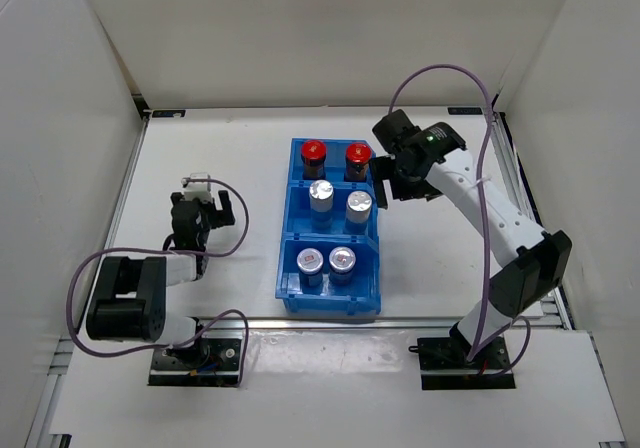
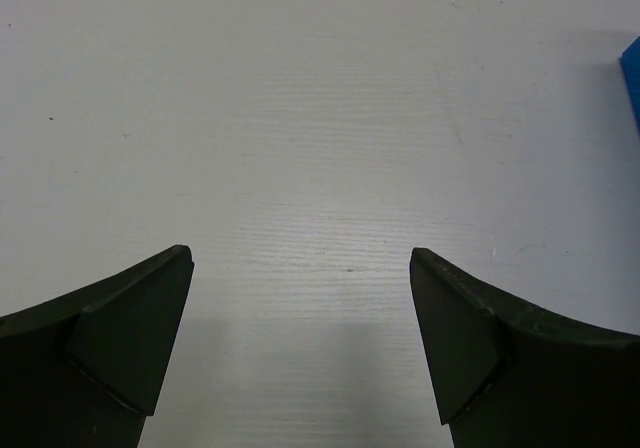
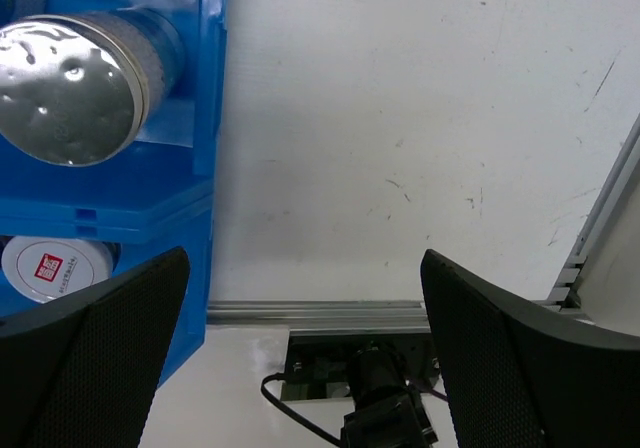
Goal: Organize the condiment bottles
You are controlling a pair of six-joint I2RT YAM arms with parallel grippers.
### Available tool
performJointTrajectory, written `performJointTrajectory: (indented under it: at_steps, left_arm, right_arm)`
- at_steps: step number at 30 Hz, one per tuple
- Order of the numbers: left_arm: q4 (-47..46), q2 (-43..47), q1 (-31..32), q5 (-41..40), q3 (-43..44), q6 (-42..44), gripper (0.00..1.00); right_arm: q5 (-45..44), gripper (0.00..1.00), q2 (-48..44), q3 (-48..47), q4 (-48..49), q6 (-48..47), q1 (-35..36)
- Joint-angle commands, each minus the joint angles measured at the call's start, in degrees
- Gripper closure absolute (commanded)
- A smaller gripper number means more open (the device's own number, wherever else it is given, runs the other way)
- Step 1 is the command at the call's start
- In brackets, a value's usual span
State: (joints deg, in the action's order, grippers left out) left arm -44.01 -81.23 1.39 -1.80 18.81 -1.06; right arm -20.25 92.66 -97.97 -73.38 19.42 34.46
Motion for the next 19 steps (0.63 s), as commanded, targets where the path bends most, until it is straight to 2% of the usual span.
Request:
performJointTrajectory:
  at_steps: [1,12,19]
  left_arm:
    - [3.2,5.1,-0.8,2.5,1.6,-0.5,0.0]
    - [17.5,20.7,-3.1,4.1,-1.4,-2.6,0.0]
    - [30.2,34.9,-3.1,8.2,-3.2,-0.4,0.0]
  right_arm:
    - [-0.8,0.01,-3.4,1.7,0.4,2.6,-0.2]
    - [-1.5,0.01,-7.9,4.8,6.2,0.7,-0.7]
    - [-2.7,0.01,-18.3,13.2,10.4,-1.4,-0.7]
